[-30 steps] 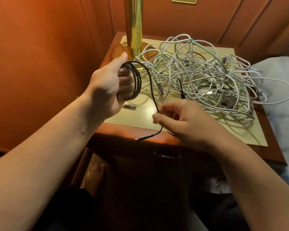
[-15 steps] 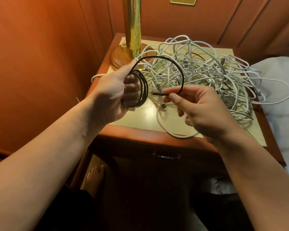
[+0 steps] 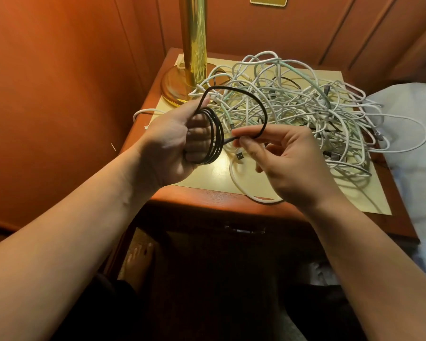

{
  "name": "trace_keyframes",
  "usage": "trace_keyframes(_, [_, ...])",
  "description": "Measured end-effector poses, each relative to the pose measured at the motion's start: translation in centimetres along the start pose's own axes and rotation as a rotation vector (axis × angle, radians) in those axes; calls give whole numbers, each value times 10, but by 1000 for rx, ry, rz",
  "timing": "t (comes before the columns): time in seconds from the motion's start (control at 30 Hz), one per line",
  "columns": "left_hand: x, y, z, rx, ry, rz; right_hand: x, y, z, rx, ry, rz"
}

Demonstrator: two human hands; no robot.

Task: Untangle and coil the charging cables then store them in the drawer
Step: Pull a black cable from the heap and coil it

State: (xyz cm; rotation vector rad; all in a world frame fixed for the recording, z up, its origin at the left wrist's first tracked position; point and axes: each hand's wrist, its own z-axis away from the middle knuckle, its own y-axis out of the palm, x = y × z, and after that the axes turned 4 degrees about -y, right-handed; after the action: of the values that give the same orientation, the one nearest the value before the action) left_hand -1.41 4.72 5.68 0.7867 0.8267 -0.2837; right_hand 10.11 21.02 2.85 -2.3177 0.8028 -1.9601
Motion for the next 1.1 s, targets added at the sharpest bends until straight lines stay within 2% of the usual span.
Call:
trace_keyframes(0.2, [5,1,-1,-38,11,-50,-1,9,0,94,-108,42])
trace_keyframes(0.37, [7,12,4,-216,129,-125,-2,8,-1,179,-149,54])
trace_keyframes(0.5, [8,11,2,-246,159,-193,1,10,-1,246,24,-156])
trace_keyframes(0.73, [9,11,1,-224,208,-252,8,20,-2,258,283,-458])
trace_keyframes(0.87, [17,14,-1,-121,201,-215,5,34,5,267,240,-294])
trace_keyframes(1.0, [20,15,-4,-198,258,-162,14,29,2,260,499,-364])
trace_keyframes(1.03, [17,14,-4,-227,265,-116,14,27,2,281,546,-335])
trace_keyframes(1.1, [7,11,-2,-258,287,39,11,25,3,376,563,-115])
